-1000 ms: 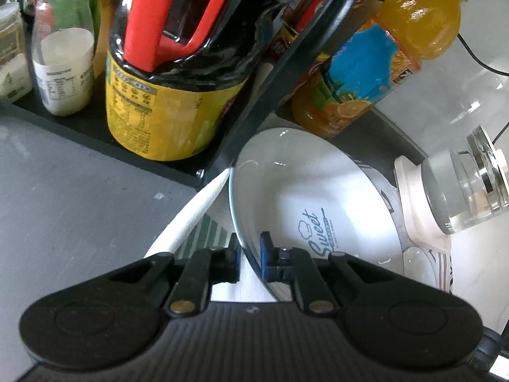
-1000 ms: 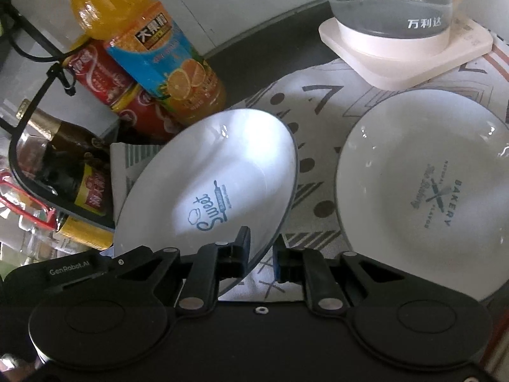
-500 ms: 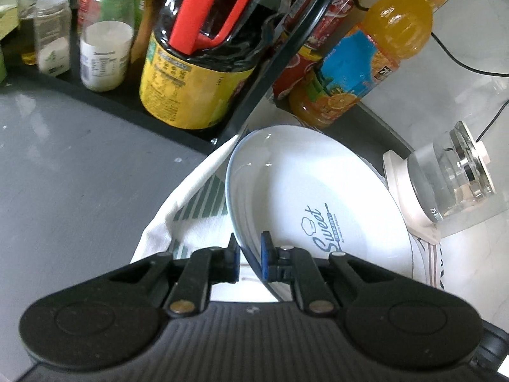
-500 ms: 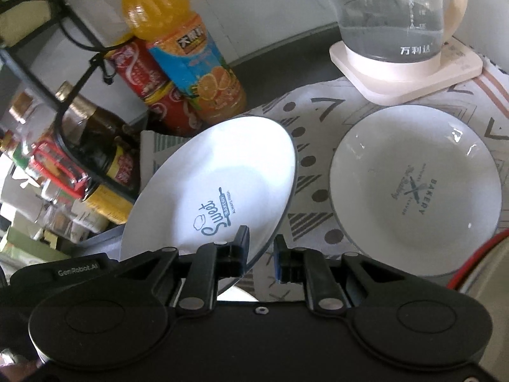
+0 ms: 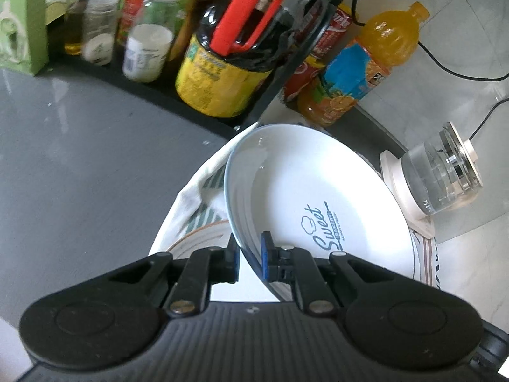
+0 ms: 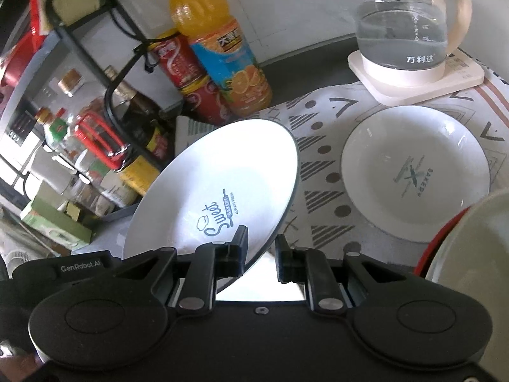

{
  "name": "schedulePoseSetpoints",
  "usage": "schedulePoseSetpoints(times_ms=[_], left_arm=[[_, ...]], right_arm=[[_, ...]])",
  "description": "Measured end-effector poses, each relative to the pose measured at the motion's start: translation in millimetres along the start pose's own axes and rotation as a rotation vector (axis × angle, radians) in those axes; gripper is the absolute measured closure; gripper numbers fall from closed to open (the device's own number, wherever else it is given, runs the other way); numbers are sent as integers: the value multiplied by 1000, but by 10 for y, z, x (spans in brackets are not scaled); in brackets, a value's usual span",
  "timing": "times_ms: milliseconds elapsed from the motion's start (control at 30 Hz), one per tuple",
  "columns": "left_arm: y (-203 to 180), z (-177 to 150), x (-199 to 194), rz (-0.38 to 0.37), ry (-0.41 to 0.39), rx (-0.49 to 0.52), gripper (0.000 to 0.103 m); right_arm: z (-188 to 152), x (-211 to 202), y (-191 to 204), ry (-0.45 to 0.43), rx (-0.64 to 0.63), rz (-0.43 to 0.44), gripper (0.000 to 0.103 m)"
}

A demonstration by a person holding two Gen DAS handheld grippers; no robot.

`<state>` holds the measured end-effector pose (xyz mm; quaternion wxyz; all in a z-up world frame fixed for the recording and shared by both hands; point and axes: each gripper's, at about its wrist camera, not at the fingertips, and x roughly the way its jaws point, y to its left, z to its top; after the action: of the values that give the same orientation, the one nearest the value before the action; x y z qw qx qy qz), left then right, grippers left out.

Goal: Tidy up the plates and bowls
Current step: 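Lift the 'Sweet' plate with both grippers and carry it over the floral plate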

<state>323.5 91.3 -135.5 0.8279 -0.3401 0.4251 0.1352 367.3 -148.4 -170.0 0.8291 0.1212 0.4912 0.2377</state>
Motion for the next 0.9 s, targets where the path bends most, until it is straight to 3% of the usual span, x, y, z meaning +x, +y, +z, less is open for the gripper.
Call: schedulePoseSetpoints(times_ms=[333, 900], left_arm=[[212, -231, -177, 8, 17, -29, 91], [244, -623, -412, 21, 27, 12, 90]], right_arm=[[-273, -172, 81, 5, -3, 40, 82], [-644, -472, 85, -19, -58, 18, 82]])
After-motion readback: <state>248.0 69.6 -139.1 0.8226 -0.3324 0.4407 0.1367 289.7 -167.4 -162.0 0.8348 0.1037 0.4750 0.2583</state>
